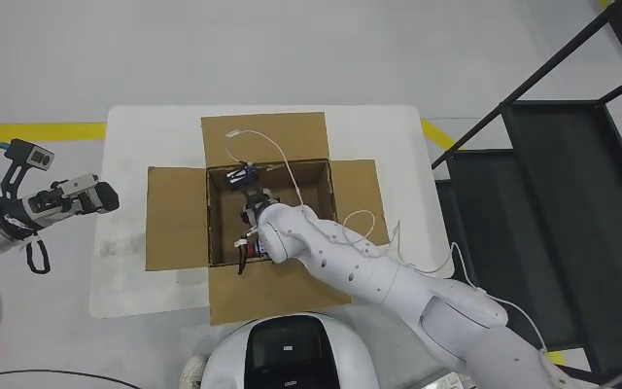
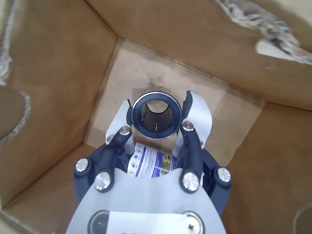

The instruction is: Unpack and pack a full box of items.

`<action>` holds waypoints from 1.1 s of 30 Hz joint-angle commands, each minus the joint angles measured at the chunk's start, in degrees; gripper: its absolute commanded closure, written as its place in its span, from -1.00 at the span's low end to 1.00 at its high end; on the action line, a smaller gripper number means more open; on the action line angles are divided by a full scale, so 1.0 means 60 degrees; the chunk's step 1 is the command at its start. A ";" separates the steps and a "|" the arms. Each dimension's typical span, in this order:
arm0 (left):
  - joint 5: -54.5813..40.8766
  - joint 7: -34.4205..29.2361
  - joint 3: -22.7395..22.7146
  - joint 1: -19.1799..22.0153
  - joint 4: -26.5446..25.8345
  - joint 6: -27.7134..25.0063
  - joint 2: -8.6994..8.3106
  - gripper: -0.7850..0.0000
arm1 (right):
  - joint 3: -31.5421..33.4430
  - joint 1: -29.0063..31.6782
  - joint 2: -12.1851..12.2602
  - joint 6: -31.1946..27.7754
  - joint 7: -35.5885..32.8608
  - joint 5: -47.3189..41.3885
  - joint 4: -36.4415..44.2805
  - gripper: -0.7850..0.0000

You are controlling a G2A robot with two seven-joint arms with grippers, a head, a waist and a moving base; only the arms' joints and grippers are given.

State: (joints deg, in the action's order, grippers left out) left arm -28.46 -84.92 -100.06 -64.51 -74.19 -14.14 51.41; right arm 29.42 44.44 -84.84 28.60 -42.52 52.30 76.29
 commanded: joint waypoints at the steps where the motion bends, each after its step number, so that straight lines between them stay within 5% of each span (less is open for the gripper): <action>1: 0.0000 0.0000 0.0000 0.0000 0.0000 0.0000 0.0000 -1.00 | 0.0369 0.0408 0.0256 -0.0111 -0.0292 0.0387 0.0938 1.00; 10: 0.0000 0.0000 0.0000 0.0000 0.0000 0.0000 0.0000 -1.00 | 0.2811 0.2824 0.1434 -0.1398 -0.2023 0.2091 0.4961 1.00; 18: 0.0000 0.0000 0.0000 0.0000 0.0000 0.0000 0.0000 -1.00 | 0.5199 0.4564 0.2009 -0.2547 -0.2843 0.2765 0.7389 1.00; 33: 0.0000 0.0000 0.0000 0.0000 0.0000 0.0000 0.0000 -1.00 | 0.9124 0.5549 0.2391 -0.3658 -0.2764 0.1474 0.6491 1.00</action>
State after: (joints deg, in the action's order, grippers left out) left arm -28.46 -84.92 -100.06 -64.51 -74.19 -14.14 51.41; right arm 82.37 77.68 -70.64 7.46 -59.21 62.26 116.25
